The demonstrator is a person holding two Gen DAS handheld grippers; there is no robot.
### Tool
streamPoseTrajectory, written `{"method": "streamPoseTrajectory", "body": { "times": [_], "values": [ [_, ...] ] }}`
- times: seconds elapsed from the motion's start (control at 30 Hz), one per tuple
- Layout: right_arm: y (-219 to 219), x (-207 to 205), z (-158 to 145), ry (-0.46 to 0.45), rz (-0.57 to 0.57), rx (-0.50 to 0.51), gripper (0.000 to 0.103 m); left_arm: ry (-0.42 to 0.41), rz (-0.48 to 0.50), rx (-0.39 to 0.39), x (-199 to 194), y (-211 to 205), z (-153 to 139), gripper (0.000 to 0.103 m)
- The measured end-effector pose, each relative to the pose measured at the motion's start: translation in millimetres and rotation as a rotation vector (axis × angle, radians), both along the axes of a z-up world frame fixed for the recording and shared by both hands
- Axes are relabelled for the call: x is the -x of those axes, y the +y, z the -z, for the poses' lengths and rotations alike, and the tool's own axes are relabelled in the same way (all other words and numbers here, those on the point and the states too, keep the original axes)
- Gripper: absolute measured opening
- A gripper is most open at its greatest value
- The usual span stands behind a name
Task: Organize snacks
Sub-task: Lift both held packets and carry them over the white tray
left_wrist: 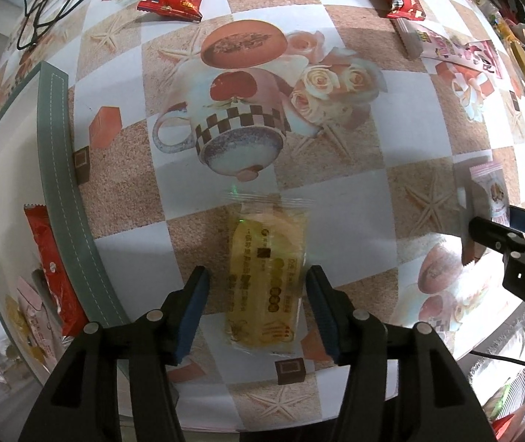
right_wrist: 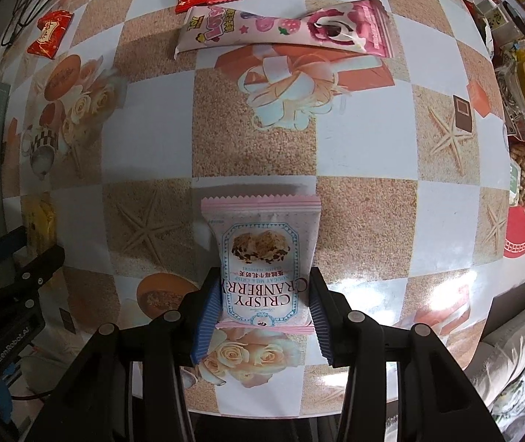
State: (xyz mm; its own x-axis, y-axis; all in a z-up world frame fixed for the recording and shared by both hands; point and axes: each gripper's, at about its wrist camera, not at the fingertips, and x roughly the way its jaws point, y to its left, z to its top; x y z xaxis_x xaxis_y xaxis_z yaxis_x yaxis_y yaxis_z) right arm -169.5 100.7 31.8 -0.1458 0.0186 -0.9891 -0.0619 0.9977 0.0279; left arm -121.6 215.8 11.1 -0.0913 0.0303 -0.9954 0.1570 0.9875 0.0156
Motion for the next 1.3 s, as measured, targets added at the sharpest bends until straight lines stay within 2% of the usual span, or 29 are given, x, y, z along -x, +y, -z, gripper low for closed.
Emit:
{"method": "streamPoseTrajectory", "body": {
  "times": [0.37,0.47,0.53,0.6,0.73,0.77,1.3],
  "values": [
    [-0.8,0.1,-0.7,0.0,-0.009,0.003,0.047,0.0,0.003,0.0,-4.5,-6.3,3.1,0.06],
    [-1.4,0.1,-0.5,-0.001,-0.016,0.016,0.055,0.0,0.001,0.001,-4.8,-6.9,3.4,0.06],
    [-3.9,0.3,-0.7,-0.003,-0.01,0.01,0.055,0.004,0.001,0.008,-4.6,-7.0,4.2,0.06],
    [-4.6,0.4,-0.3,-0.005,-0.021,0.009,0.055,0.007,0.002,0.018,-4.8,-3.6,2.1,0.057],
    [-6.6,-0.4,-0.3,-0.004,-0.021,0.0,0.051,0.001,0.026,0.022,-4.9,-4.0,4.8,0.041],
    [-7.2,-0.4,-1.2,-0.007,-0.019,-0.003,0.047,0.002,0.027,0.023,-4.3,-3.7,3.3,0.041],
    [-17.8,4.5,-1.4,0.015,0.006,-0.015,0.046,0.014,0.017,0.028,11.2,6.6,1.0,0.04]
  ]
}}
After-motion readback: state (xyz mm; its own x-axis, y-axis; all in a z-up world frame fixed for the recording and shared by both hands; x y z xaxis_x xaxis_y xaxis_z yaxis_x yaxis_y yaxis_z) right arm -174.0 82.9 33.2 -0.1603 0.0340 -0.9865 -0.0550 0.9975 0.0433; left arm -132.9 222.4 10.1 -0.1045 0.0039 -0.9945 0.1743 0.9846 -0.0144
